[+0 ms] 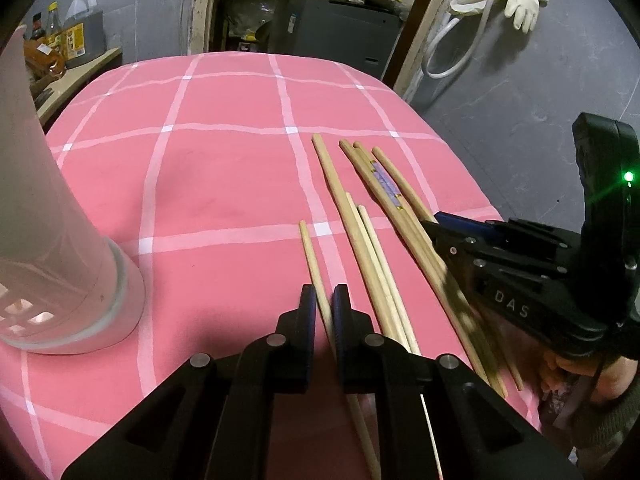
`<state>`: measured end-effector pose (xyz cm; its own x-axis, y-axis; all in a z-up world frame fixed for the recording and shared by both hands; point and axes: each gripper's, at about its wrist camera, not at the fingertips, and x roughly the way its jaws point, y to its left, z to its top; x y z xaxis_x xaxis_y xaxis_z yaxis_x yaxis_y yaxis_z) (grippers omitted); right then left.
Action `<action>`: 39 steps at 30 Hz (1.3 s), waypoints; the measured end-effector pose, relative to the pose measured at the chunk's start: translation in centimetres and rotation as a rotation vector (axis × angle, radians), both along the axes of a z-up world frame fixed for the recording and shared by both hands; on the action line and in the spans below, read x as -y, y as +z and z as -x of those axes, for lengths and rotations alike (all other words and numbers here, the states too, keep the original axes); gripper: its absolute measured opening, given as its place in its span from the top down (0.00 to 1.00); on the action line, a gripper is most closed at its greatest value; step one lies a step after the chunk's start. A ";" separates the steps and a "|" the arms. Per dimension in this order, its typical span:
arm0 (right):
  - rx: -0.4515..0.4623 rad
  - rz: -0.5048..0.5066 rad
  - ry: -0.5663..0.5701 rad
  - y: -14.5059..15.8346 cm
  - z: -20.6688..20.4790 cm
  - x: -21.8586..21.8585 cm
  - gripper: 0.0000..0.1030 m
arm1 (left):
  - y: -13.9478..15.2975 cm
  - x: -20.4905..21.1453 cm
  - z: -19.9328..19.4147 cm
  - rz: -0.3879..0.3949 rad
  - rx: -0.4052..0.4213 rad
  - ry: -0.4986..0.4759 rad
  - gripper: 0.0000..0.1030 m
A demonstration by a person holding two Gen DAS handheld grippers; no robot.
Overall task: Organize utensils
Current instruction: 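Grasp a chopstick with the left tool while the right tool grasps another, then lift both chopsticks upright and carry them over the white holder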
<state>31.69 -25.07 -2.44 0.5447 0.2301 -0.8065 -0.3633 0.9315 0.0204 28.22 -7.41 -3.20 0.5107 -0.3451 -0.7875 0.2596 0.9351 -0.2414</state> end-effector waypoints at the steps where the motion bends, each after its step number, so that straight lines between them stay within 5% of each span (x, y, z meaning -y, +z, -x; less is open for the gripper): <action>1: -0.006 -0.004 -0.003 0.1 -0.2 -0.1 0.85 | 0.0 0.0 -0.1 0.001 -0.001 0.000 0.94; 7: -0.067 -0.062 -0.029 0.3 -2.4 -0.1 0.84 | 0.0 0.2 -0.4 0.002 -0.011 0.000 0.94; 11: -0.109 -0.139 -0.058 0.5 -2.6 0.9 0.95 | 0.2 -0.2 -0.3 0.026 -0.023 0.008 0.97; 16: -0.058 -0.243 -0.088 1.7 -0.4 2.0 0.95 | 1.4 -0.8 0.8 0.057 0.014 0.010 0.97; 29: 0.444 -0.509 0.035 9.6 9.1 0.2 0.95 | 8.2 -4.2 7.0 0.185 0.393 0.083 0.97; 39: 0.683 -0.722 0.140 13.8 9.2 -5.5 0.95 | 14.7 -10.0 9.5 0.240 0.660 0.225 0.97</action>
